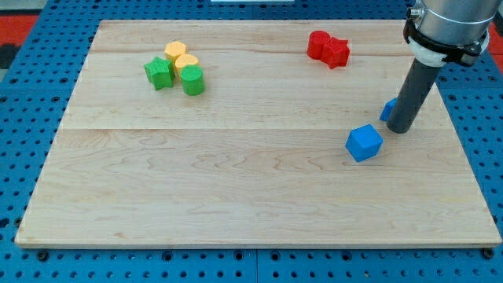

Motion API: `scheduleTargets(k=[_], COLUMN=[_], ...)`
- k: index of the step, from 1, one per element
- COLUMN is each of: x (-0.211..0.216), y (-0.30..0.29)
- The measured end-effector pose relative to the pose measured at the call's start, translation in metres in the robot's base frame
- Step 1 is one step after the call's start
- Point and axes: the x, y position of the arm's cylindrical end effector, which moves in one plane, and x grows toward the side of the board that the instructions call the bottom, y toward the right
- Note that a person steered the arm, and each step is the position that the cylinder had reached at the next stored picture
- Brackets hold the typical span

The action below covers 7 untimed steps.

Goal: Place the blue triangle to the bottom left of the red blocks

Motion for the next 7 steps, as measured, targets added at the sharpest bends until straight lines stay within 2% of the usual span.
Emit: scheduleTargets(k=[1,2,3,4,5,6,7], x=[-0.001,-0.025,-0.036,-0.008,-0.005,-0.037,-0.060], y=[0.046,0.052,-0.022,-0.030,-0.086,-0.115,-0.115])
